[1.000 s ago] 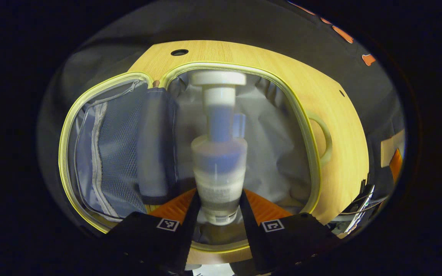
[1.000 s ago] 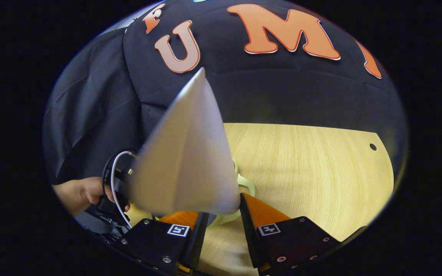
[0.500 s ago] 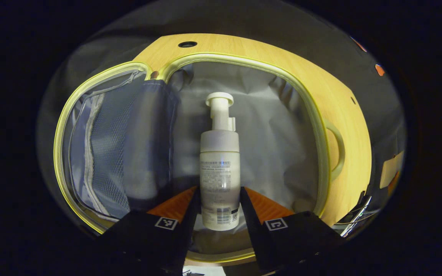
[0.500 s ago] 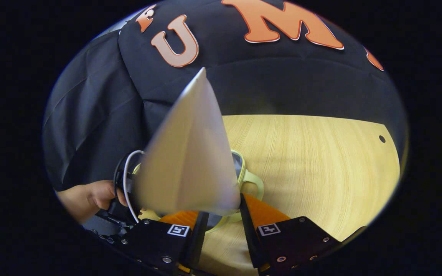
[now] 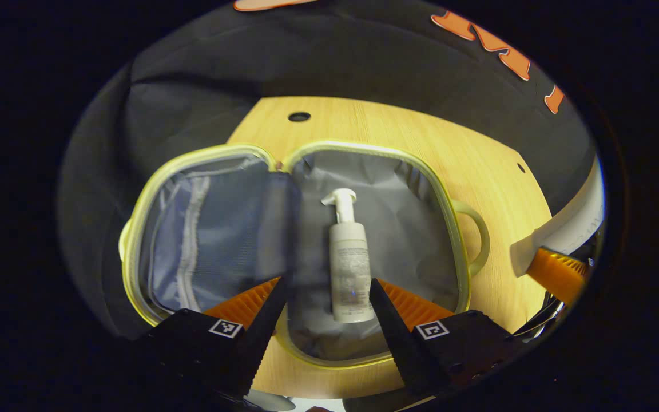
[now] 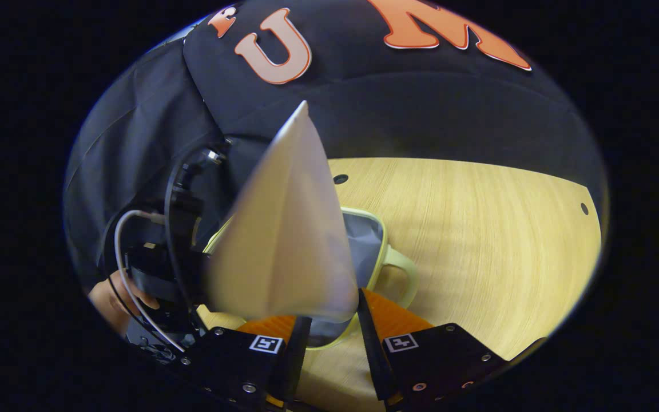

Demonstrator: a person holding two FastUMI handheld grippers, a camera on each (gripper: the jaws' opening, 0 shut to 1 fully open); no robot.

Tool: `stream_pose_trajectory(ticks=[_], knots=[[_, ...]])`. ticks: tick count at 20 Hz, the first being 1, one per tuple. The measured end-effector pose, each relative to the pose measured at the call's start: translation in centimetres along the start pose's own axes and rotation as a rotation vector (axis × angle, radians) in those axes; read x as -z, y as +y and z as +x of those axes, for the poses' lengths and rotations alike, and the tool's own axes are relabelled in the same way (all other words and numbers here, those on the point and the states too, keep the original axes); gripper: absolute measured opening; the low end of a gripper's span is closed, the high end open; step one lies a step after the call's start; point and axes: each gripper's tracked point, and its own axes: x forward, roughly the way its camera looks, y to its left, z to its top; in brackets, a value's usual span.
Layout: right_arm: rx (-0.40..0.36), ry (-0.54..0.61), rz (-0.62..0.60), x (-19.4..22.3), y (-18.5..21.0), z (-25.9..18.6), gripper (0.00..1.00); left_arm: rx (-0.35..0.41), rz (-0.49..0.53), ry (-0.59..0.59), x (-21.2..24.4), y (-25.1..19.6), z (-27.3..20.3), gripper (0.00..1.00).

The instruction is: First open the suitcase, pack the skin care products into it, and then close the suitcase.

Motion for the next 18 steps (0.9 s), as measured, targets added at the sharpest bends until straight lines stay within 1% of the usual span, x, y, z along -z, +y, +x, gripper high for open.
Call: stream_pose_trajectory(ticks=[1,2,4,5,9,10,11,12,14,15,16,17,18], knots=[[-0.002,0.022,-0.005,0.5,0.2,0.6,0.51,-0.041,-0.009,-0.024,-0.2,1.5,-1.0,0.94],[-0.01,0.046,-0.007,1.2,0.4,1.2,0.46,-0.078,-0.024,-0.045,-0.1,2.9,-2.2,0.94],[-0.034,0.087,0.0,2.0,1.3,2.0,0.46,-0.136,-0.062,-0.068,0.0,4.7,-5.4,0.94],[-0.042,0.107,0.0,2.3,1.8,2.6,0.51,-0.149,-0.09,-0.078,0.3,5.6,-6.7,0.94],[-0.062,0.184,0.004,3.8,2.8,4.5,0.51,-0.203,-0.222,-0.124,3.5,9.4,-9.8,0.94],[-0.069,0.212,0.019,4.3,3.0,4.8,0.46,-0.22,-0.253,-0.132,3.9,10.6,-10.6,0.94],[-0.072,0.237,0.034,4.8,3.2,5.2,0.51,-0.245,-0.284,-0.141,4.3,11.9,-11.1,0.94],[-0.062,0.266,0.046,5.3,3.1,5.9,0.51,-0.261,-0.314,-0.143,5.0,12.9,-11.3,0.94],[-0.021,0.305,0.052,6.0,2.2,7.0,0.51,-0.297,-0.363,-0.113,7.1,14.7,-12.0,0.94],[-0.024,0.324,0.069,6.2,2.2,7.3,0.51,-0.309,-0.385,-0.103,8.1,15.4,-12.3,0.94],[-0.027,0.316,0.096,5.8,2.3,7.9,0.51,-0.319,-0.409,-0.1,9.0,16.0,-12.4,0.95],[-0.005,0.322,0.121,5.5,2.0,8.3,0.51,-0.326,-0.428,-0.092,9.8,16.4,-12.5,0.94],[-0.004,0.328,0.149,5.6,1.9,9.0,0.5,-0.34,-0.444,-0.089,10.4,16.7,-12.6,0.94]])
